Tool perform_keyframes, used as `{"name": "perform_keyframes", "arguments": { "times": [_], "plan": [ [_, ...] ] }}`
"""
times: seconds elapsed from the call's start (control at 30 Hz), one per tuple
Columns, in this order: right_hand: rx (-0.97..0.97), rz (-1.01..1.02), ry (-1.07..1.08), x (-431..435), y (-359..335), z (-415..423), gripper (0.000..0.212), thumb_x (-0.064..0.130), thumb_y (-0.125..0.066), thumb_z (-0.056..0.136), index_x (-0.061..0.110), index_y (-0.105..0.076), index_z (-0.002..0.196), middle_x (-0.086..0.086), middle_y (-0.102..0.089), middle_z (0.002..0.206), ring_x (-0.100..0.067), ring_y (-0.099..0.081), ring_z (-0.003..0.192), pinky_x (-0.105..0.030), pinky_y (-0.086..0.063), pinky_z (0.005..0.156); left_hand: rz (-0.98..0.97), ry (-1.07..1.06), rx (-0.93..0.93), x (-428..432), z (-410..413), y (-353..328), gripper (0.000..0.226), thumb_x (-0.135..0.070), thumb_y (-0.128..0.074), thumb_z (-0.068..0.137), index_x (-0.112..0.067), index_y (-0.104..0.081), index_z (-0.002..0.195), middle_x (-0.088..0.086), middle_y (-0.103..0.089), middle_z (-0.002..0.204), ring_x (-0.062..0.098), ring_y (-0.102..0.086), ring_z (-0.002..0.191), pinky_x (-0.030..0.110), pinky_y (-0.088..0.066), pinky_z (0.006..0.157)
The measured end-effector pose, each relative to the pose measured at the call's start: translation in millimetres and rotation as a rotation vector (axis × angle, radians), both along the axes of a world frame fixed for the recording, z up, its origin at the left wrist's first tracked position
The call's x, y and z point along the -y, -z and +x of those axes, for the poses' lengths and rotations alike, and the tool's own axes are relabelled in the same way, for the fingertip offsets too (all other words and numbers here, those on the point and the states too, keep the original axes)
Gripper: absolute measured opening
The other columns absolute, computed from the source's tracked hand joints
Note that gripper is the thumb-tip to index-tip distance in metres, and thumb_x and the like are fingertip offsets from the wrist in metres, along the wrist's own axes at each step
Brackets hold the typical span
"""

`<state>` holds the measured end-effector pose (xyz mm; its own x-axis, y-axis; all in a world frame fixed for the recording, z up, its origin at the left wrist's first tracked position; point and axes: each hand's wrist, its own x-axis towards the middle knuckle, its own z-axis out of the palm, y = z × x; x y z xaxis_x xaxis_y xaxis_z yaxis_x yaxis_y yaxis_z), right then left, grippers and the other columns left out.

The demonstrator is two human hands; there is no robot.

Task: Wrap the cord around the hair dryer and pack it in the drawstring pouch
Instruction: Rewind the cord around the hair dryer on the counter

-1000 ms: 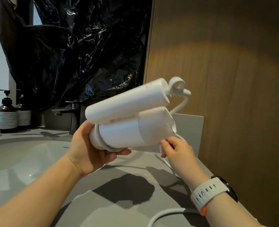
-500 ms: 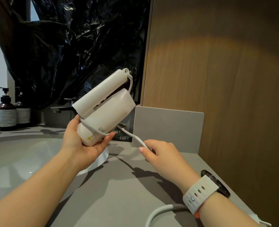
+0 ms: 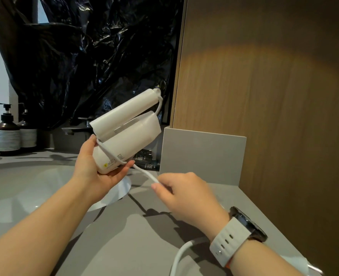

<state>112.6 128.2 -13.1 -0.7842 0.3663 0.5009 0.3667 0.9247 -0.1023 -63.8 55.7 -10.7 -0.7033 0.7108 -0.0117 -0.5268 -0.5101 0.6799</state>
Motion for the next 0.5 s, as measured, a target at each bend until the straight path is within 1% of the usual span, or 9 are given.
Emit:
{"name": "perform_keyframes", "arguments": {
  "times": [0.03, 0.1, 0.17, 0.23, 0.27, 0.33, 0.4, 0.47, 0.5],
  "plan": [
    [-0.034, -0.006, 0.014, -3, -1, 3, 0.035, 0.039, -0.042, 0.094, 0.016, -0.044, 0.068, -0.001, -0.048, 0.062, -0.025, -0.047, 0.07, -0.029, -0.034, 0.054, -0.013, -0.009, -0.023, 0, 0, 0, 0.052, -0.052, -0.06, 0.082, -0.021, -0.055, 0.123, 0.016, -0.064, 0.111, 0.036, -0.067, 0.093, 0.042, -0.059, 0.074],
    [-0.075, -0.013, 0.02, -7, -2, 7, 0.029, 0.038, -0.045, 0.093, 0.015, -0.052, 0.077, 0.0, -0.05, 0.062, -0.023, -0.048, 0.07, -0.028, -0.035, 0.055, -0.037, -0.012, -0.071, -1, 2, -1, 0.052, -0.052, -0.06, 0.082, -0.022, -0.054, 0.124, 0.017, -0.064, 0.112, 0.037, -0.067, 0.092, 0.042, -0.059, 0.071],
    [-0.075, 0.0, 0.012, -8, -2, 10, 0.029, 0.039, -0.045, 0.093, 0.016, -0.053, 0.078, 0.002, -0.045, 0.058, -0.021, -0.045, 0.066, -0.027, -0.033, 0.053, -0.082, -0.031, -0.155, -3, 5, -1, 0.043, -0.052, -0.057, 0.084, -0.023, -0.056, 0.116, 0.018, -0.064, 0.107, 0.037, -0.067, 0.088, 0.039, -0.059, 0.065],
    [-0.064, 0.034, -0.002, -8, 0, 10, 0.032, 0.041, -0.043, 0.095, 0.017, -0.05, 0.075, 0.003, -0.042, 0.056, -0.017, -0.041, 0.059, -0.027, -0.03, 0.051, -0.143, -0.066, -0.285, -5, 7, 1, 0.031, -0.053, -0.054, 0.086, -0.027, -0.056, 0.102, 0.016, -0.065, 0.101, 0.036, -0.069, 0.081, 0.037, -0.055, 0.063],
    [-0.059, 0.054, -0.006, -8, 0, 11, 0.033, 0.041, -0.042, 0.095, 0.018, -0.047, 0.073, 0.003, -0.041, 0.056, -0.016, -0.04, 0.056, -0.025, -0.028, 0.049, -0.177, -0.083, -0.349, -6, 7, 1, 0.031, -0.054, -0.052, 0.086, -0.027, -0.056, 0.1, 0.015, -0.065, 0.099, 0.035, -0.07, 0.077, 0.035, -0.055, 0.061],
    [-0.063, 0.086, -0.006, -7, 0, 13, 0.034, 0.042, -0.041, 0.095, 0.019, -0.041, 0.07, 0.003, -0.04, 0.055, -0.016, -0.039, 0.055, -0.023, -0.025, 0.046, -0.257, -0.112, -0.462, -8, 6, 3, 0.04, -0.057, -0.049, 0.086, -0.025, -0.054, 0.109, 0.015, -0.066, 0.101, 0.033, -0.072, 0.074, 0.028, -0.053, 0.049],
    [-0.071, 0.114, -0.007, -8, 1, 13, 0.036, 0.045, -0.038, 0.095, 0.018, -0.041, 0.07, 0.002, -0.042, 0.056, -0.018, -0.041, 0.058, -0.024, -0.027, 0.048, -0.331, -0.126, -0.546, -10, 5, 3, 0.052, -0.06, -0.047, 0.086, -0.022, -0.048, 0.122, 0.017, -0.066, 0.105, 0.032, -0.072, 0.071, 0.022, -0.046, 0.039],
    [-0.074, 0.154, -0.015, -8, 3, 12, 0.039, 0.048, -0.031, 0.091, 0.018, -0.041, 0.07, 0.001, -0.042, 0.056, -0.021, -0.043, 0.06, -0.024, -0.028, 0.049, -0.375, -0.165, -0.622, -13, 6, 4, 0.057, -0.059, -0.047, 0.086, -0.018, -0.043, 0.125, 0.016, -0.065, 0.105, 0.029, -0.072, 0.066, 0.021, -0.044, 0.037],
    [-0.079, 0.169, -0.023, -8, 5, 11, 0.037, 0.048, -0.029, 0.088, 0.018, -0.04, 0.069, 0.002, -0.041, 0.056, -0.022, -0.043, 0.059, -0.023, -0.027, 0.048, -0.387, -0.199, -0.667, -13, 8, 3, 0.055, -0.057, -0.047, 0.087, -0.017, -0.04, 0.124, 0.013, -0.063, 0.103, 0.026, -0.072, 0.063, 0.022, -0.045, 0.04]
  ]
}}
